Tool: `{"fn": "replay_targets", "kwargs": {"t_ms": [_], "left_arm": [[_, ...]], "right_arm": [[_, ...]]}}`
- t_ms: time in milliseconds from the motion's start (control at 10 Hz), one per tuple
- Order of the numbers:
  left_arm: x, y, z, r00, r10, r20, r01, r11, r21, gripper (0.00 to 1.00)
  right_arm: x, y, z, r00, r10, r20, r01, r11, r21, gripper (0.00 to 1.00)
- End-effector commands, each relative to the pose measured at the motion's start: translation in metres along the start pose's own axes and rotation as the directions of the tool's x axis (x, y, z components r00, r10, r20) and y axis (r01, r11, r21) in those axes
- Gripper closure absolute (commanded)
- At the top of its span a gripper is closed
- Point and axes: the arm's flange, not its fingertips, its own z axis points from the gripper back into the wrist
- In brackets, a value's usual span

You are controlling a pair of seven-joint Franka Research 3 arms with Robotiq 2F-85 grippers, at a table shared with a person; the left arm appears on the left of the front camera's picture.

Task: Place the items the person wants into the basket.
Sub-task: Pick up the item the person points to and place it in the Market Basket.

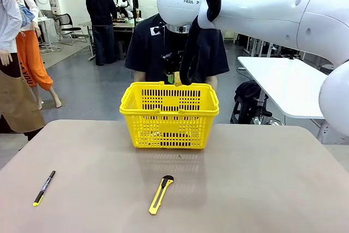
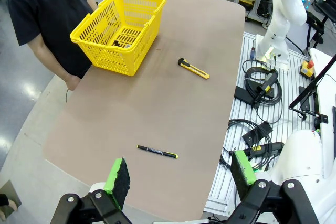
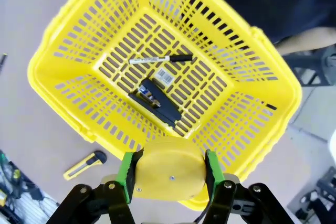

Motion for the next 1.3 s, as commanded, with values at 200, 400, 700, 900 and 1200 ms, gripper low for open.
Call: {"fn": "replay_targets", "kwargs": {"t_ms": [200,400,700,900,1200], "left_arm": [[-0.001,-0.001,0.001,1.000,-0.023,0.019,0.023,1.000,-0.004,0.00],[-0.001,-0.001,0.001,1.000,-0.023,0.019,0.023,1.000,-0.004,0.00],[-0.001,-0.001,0.001,1.000,-0.023,0.019,0.023,1.000,-0.004,0.00],[-0.001,-0.001,0.001,1.000,-0.023,0.019,0.023,1.000,-0.004,0.00],[-0.001,-0.001,0.001,1.000,-0.023,0.019,0.023,1.000,-0.004,0.00]], "right_arm": [[-0.005,-0.019,-0.050,0.999,-0.027,0.018,0.026,0.999,0.040,0.35],[-0.011,-0.030,-0.080,1.000,-0.010,0.019,0.009,0.999,0.047,0.35],[-0.004,-0.036,-0.125,0.999,0.022,-0.035,-0.019,0.997,0.076,0.35],[0.004,-0.040,-0.156,0.997,0.033,-0.075,-0.024,0.994,0.109,0.35],[0.013,-0.045,-0.176,0.992,0.038,-0.118,-0.022,0.991,0.133,0.35]]}}
